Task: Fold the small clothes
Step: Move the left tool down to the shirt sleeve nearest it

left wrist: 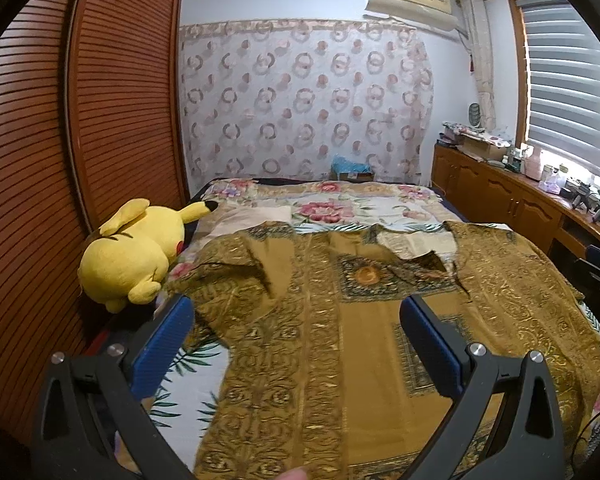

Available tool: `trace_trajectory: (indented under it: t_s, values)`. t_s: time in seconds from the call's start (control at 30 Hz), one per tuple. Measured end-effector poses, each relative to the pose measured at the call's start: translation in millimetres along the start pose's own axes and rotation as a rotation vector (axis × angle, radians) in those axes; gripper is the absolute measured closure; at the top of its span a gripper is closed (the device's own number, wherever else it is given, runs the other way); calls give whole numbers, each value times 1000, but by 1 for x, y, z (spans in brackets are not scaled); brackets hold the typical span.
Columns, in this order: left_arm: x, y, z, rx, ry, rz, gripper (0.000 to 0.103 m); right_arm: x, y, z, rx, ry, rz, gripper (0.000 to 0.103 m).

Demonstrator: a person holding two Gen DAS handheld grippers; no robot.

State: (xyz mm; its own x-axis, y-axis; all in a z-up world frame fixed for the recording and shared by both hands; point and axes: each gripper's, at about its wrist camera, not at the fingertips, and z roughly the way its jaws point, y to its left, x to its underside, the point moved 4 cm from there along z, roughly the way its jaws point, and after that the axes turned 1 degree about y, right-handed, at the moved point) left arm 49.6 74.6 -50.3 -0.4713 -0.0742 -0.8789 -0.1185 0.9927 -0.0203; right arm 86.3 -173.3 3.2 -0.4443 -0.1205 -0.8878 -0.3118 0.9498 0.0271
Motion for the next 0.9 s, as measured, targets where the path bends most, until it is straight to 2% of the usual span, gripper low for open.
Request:
trace_trajectory:
  t_s: [0.27,0.57,0.67,0.9]
  values:
    - [9,28,17,37,50,4,0,4,16,20,-57,48,-43,0]
    - [23,78,48,25,126,-14,0,11,45,51,-137,111,-111,0]
    - [26,92,60,41,158,-23,1,14,57,60,-158,128,-135,0]
    - [32,108,88,87,224,-32,15,20,81,77,-197,167,-188,0]
